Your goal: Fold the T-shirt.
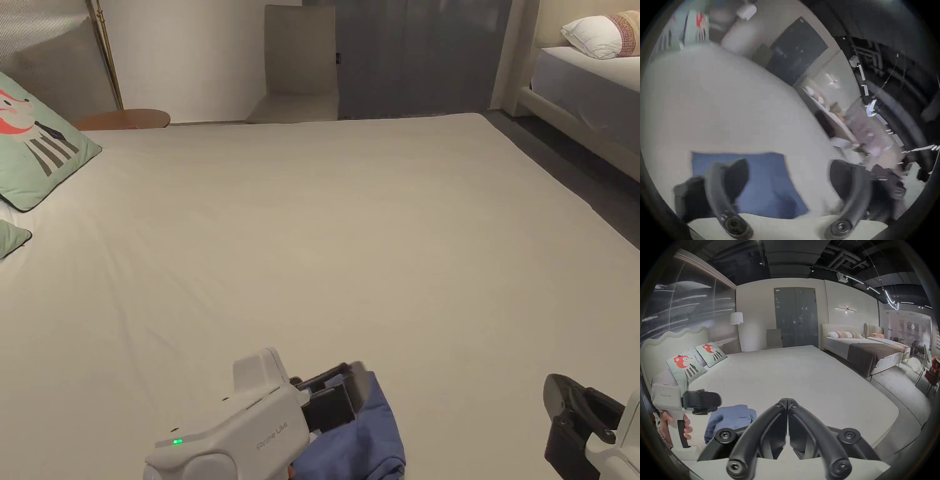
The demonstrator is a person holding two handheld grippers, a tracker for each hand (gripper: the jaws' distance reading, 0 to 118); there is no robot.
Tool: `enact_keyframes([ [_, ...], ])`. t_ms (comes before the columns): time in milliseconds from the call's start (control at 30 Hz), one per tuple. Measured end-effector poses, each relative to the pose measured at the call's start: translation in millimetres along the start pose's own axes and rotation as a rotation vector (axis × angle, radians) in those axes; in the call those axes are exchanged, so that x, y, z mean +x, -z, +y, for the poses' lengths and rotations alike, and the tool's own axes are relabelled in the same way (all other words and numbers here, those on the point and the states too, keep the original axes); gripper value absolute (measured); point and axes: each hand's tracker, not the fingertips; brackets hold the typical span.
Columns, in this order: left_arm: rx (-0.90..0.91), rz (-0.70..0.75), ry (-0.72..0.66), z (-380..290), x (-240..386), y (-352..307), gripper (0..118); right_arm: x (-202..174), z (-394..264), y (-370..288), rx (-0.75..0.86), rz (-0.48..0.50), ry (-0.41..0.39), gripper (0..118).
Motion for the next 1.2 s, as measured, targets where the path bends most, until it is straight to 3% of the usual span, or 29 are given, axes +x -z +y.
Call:
enact_keyframes([
  [33,0.028,0.079,0.084,-4,10,0,26,-1,-1,1,-0.002,0.004,0.001,1],
  [67,0.029,0.17,0.165,-11,13,6,0,6,-6,2,-0.004,0.007,0.003,1],
  [133,0.014,0.26,0.262,-24,14,14,1,6,-8,2,-0.006,0.014,0.003,1],
  [300,-0.085,0.215,0.356,-62,36,38,1,5,-5,-3,-0.004,0.013,0.008,1],
  [733,-0.267,0.034,0.43,-113,101,90,1,14,2,-16,0.003,-0.026,0.013,1],
  [967,-0.14,-0.073,0.335,-75,96,46,1,3,12,-10,0.011,0.001,0.0,1],
  [1200,0.052,0.057,0.173,-16,15,-31,1,-44,-2,37,-0.076,0.159,-0.045,1],
])
